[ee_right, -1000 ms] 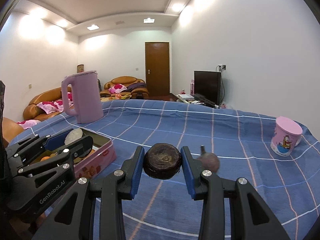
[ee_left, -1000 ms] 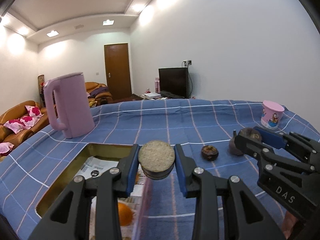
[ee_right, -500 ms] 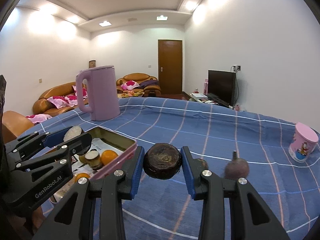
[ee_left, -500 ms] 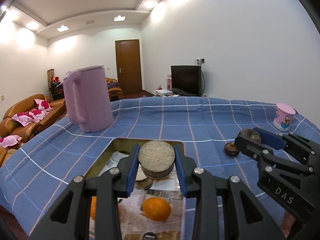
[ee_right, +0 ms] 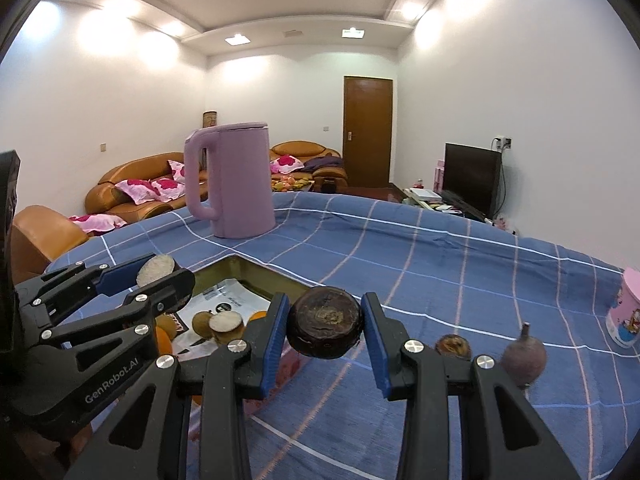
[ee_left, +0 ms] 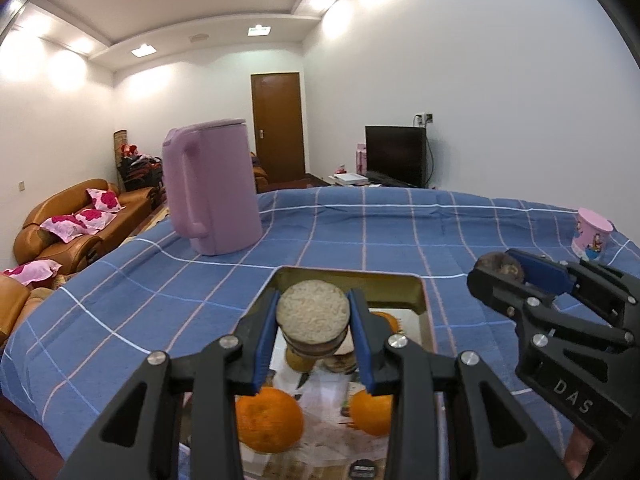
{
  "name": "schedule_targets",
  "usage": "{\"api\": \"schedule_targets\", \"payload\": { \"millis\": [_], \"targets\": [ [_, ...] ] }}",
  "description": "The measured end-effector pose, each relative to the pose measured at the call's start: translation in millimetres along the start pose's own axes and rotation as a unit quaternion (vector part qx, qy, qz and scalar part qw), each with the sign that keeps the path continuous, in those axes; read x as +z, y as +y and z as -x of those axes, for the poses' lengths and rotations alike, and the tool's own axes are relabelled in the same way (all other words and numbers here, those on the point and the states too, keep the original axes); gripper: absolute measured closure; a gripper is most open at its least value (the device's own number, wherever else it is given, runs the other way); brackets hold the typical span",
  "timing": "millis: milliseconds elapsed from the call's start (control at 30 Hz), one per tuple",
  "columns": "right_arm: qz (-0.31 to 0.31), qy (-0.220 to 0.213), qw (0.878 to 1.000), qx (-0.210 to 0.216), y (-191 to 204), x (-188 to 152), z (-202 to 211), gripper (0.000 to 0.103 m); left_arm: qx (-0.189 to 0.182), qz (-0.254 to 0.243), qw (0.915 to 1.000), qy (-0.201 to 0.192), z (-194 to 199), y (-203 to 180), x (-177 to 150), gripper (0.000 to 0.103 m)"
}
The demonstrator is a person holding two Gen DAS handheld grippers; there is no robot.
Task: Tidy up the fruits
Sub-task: 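Lower the held can and dark fruit over the tin box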
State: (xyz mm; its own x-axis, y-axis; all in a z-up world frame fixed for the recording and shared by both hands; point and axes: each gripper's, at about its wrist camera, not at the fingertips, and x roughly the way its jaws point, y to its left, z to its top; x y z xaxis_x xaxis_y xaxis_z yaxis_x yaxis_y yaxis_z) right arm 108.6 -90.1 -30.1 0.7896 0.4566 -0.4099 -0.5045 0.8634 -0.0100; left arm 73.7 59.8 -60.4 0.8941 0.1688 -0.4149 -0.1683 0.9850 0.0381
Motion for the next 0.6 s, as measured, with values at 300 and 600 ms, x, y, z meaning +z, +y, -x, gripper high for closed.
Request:
{"api": "schedule_targets", "payload": {
  "millis": [300,600],
  "targets": [
    [0.014,0.006,1.0,0.019,18,4,-10,0.064,0.018,0.007,0.9996,0.019,-9,18,-4,0.067],
    [0.024,0.021,0.999,0.035,33,4,-23,0.064,0.023,0.013,0.9991,0.032,-16,30,-6,0.067]
  ]
}}
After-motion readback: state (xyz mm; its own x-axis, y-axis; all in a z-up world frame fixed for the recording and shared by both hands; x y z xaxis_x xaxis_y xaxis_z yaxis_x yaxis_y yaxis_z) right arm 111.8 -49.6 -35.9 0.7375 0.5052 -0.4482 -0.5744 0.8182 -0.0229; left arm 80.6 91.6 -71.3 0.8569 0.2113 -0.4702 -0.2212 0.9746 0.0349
